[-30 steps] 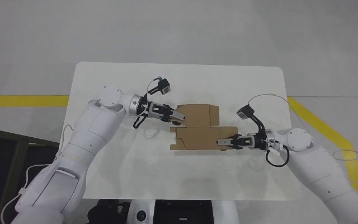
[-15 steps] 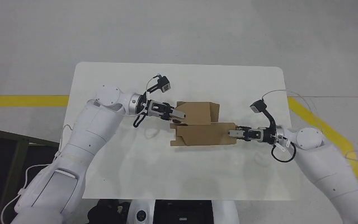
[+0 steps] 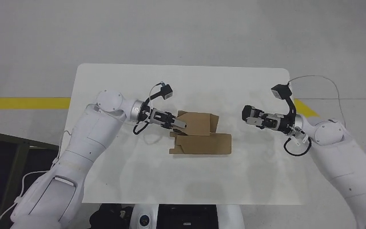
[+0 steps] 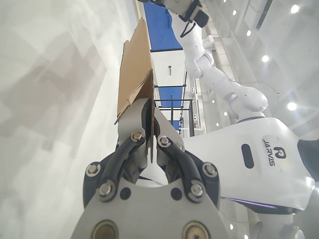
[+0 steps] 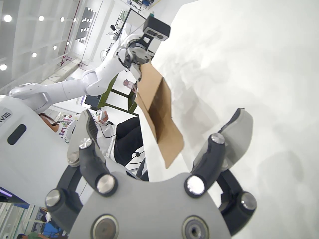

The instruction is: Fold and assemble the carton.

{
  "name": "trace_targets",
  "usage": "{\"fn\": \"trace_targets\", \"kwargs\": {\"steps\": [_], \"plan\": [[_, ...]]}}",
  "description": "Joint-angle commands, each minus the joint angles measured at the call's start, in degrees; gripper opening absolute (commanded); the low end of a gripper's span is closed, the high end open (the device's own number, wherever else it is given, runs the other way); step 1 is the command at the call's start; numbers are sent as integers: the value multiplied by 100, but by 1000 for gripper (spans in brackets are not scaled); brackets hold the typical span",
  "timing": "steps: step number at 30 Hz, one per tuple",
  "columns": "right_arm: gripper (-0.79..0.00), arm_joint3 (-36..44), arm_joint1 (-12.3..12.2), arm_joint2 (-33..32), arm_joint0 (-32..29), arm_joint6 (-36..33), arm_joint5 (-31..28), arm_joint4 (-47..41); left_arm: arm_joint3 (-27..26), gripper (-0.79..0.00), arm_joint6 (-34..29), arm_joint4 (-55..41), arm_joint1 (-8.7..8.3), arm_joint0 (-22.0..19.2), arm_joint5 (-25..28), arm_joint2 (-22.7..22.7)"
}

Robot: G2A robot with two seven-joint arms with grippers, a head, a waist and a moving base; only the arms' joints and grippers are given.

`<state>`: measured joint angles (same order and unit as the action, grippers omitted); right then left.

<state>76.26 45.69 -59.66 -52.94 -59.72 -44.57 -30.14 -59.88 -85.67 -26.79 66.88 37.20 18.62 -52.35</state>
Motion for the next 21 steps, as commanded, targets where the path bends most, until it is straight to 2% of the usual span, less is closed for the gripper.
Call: {"fn": "trace_targets", "kwargs": {"steps": [1, 8, 21], "plan": [[0, 110, 21, 86, -4, -37, 37, -206, 37, -785, 46, 88, -10, 3, 45, 15], [0, 505, 159, 561, 10, -260, 260, -899, 48, -785, 152, -7, 5, 5, 151, 45], [0, 398, 372, 969, 213, -359, 359, -1141, -48, -785, 174, -355, 97, -79, 173, 199]]}}
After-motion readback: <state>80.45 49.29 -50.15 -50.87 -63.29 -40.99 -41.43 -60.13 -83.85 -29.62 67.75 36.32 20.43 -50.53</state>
